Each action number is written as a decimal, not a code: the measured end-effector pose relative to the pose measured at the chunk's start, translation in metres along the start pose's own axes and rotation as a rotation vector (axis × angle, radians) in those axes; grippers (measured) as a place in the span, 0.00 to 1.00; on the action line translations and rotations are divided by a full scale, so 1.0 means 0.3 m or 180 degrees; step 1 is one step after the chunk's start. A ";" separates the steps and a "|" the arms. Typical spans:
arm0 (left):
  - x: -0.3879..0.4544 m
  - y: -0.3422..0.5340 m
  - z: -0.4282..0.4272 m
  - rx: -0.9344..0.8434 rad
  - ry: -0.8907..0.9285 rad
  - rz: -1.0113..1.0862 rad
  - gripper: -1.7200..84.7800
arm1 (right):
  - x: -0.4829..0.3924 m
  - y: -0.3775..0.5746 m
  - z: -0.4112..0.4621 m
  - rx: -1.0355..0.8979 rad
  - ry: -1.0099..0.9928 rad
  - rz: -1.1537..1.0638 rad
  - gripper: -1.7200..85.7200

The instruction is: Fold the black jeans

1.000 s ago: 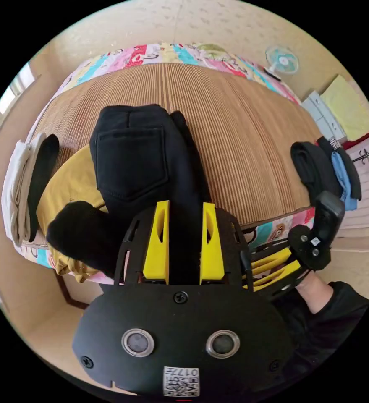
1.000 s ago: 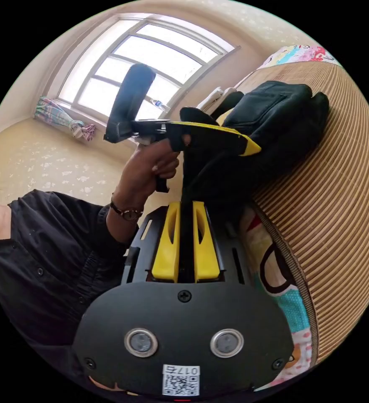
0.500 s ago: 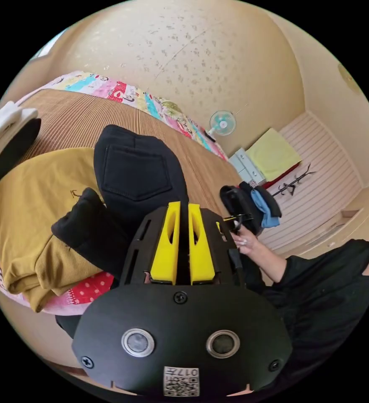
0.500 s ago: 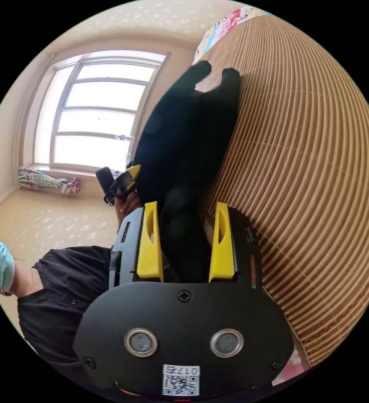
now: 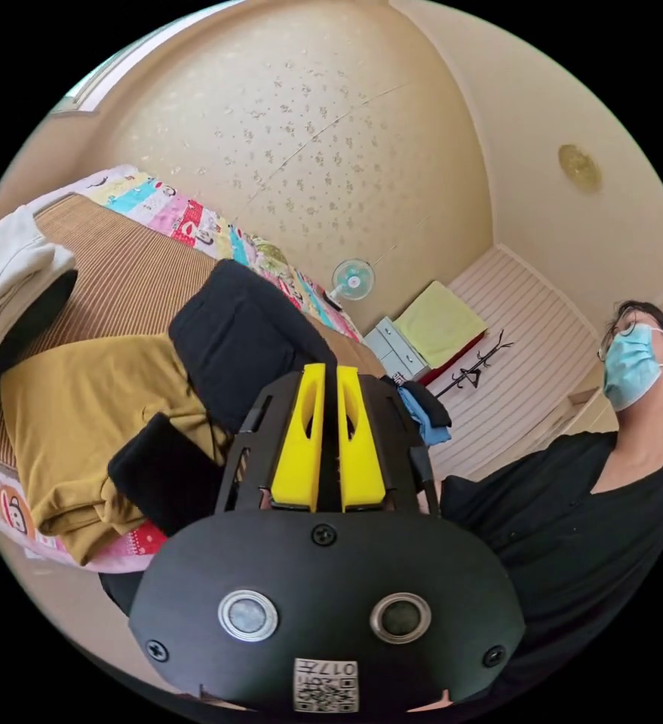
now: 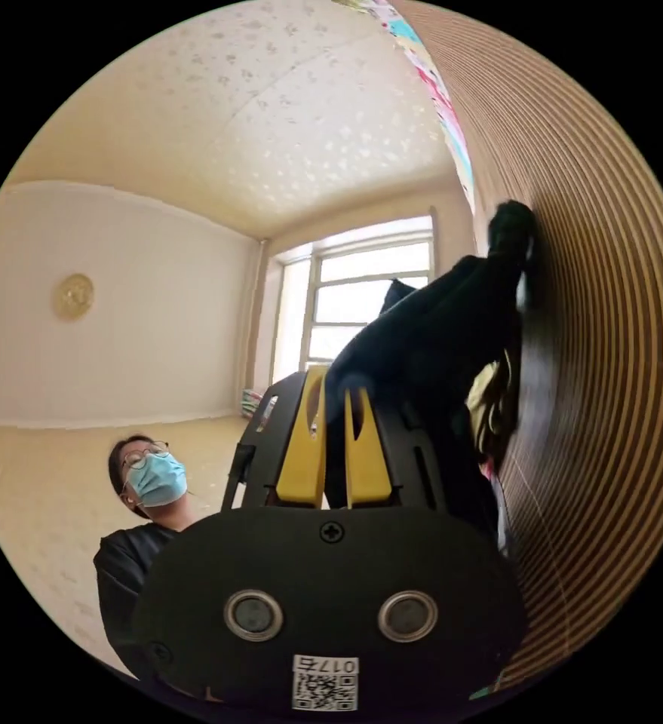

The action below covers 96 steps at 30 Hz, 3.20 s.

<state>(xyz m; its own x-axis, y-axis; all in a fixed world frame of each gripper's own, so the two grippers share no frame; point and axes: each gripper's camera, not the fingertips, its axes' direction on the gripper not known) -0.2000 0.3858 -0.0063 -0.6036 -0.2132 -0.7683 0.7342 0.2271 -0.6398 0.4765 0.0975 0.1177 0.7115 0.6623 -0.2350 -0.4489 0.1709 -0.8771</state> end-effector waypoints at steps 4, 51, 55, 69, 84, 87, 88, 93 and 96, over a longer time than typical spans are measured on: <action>0.050 -0.266 0.117 -0.0168 -0.0117 0.0365 0.05 | -0.312 -0.219 -0.063 0.0049 0.0286 -0.0612 0.02; -0.441 0.189 0.409 -0.2312 0.1638 -0.0899 0.07 | -0.311 0.262 0.277 -0.1560 0.1660 -0.0856 0.09; -0.449 0.247 0.455 -0.2065 0.2499 -0.1197 0.07 | -0.364 0.319 0.168 -0.1249 0.2234 -0.0771 0.13; -0.620 0.431 0.282 -0.2792 0.0010 -0.1435 0.10 | -0.491 0.484 0.040 -0.0336 0.3541 -0.0790 0.15; -0.530 0.450 0.338 -0.2013 -0.0145 -0.1052 0.07 | -0.451 0.567 0.078 -0.0597 0.2792 -0.0593 0.15; -0.542 0.474 0.309 -0.1956 -0.0142 -0.1120 0.06 | -0.393 0.574 0.191 -0.1240 0.2921 -0.0496 0.15; -0.537 0.476 0.297 -0.1940 -0.0148 -0.1104 0.06 | -0.358 0.580 0.249 -0.1458 0.3003 -0.0455 0.15; -0.484 0.454 0.248 -0.1851 0.0053 -0.0898 0.06 | -0.223 0.617 0.444 -0.1650 0.3327 -0.0430 0.15; -0.466 0.438 0.225 -0.1918 0.0006 -0.0784 0.07 | -0.177 0.631 0.493 -0.1419 0.3447 -0.0377 0.14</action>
<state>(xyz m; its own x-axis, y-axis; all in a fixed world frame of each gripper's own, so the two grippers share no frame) 0.0019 0.3812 0.0183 -0.7331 -0.3254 -0.5973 0.2715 0.6651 -0.6956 0.2738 0.2026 0.0261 0.9206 -0.3426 -0.1871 -0.2731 -0.2227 -0.9358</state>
